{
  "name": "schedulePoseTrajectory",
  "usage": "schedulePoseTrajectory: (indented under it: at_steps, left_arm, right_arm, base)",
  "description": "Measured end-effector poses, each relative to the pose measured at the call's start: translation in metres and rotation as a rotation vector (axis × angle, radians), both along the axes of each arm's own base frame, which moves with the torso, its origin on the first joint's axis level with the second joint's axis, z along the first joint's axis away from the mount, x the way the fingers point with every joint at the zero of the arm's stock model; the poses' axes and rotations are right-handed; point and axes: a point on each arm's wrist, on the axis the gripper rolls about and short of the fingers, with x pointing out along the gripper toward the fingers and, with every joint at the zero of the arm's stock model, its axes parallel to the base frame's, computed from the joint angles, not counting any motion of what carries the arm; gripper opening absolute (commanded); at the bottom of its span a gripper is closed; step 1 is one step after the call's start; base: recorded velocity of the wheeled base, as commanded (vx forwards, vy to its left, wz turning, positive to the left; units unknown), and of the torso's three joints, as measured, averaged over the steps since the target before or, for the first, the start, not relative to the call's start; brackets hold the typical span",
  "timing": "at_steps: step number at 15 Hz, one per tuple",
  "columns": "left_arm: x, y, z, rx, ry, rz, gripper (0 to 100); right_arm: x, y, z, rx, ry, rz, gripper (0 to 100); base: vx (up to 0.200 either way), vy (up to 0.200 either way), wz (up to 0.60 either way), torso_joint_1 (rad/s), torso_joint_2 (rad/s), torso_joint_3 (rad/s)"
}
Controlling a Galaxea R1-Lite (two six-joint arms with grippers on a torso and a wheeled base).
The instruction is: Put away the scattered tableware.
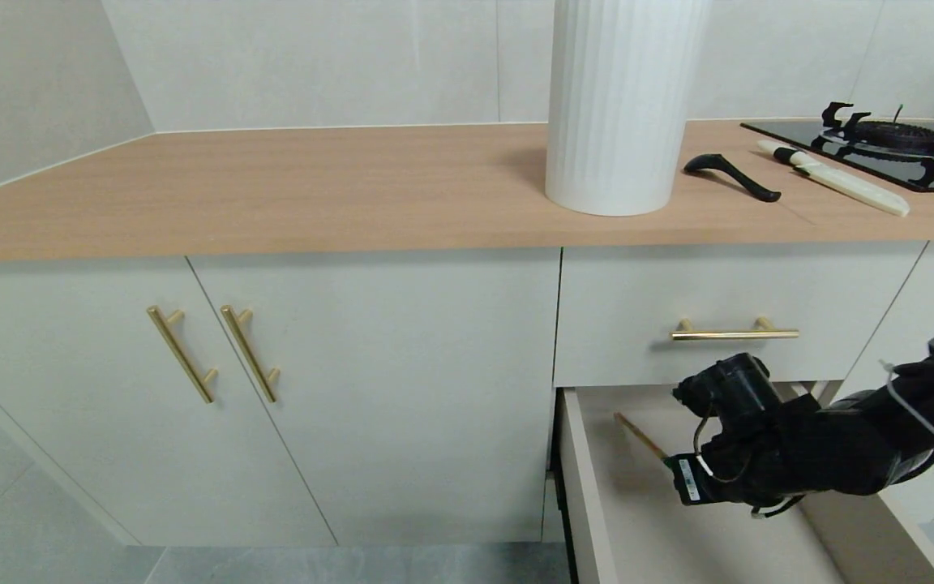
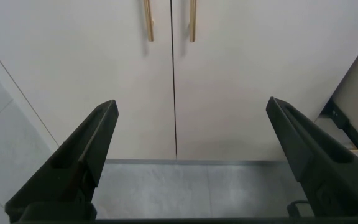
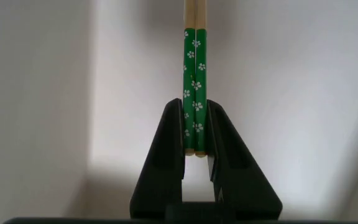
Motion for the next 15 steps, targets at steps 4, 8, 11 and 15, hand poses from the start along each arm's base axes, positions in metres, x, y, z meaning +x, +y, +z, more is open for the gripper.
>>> schedulePoseTrajectory:
  at_steps: [4,8,11,15]
  left_arm:
    - [0.0,0.0,0.0,0.0,0.0,0.0,100]
    - [0.0,0.0,0.0,0.0,0.0,0.0,100]
    - [0.0,0.0,0.0,0.0,0.0,0.0,100]
    - [0.0,0.0,0.0,0.0,0.0,0.0,100]
  right_arm:
    - [-0.008,0.012,-0.04,-0.059,0.063,-0.001,0]
    - [-0.01,0.017,-0.06,-0.076,0.11,0.001,0]
    - [-0.006,0.02,-0.065,-0.06,0.085,-0.008,100]
    - [-0.005,0.021,-0.067,-0.054,0.085,-0.021,100]
  base:
    - [0.0,0.0,0.0,0.0,0.0,0.0]
    - [0.0,0.0,0.0,0.0,0.0,0.0]
    - [0.0,0.0,0.0,0.0,0.0,0.0]
    - [0.0,0.0,0.0,0.0,0.0,0.0]
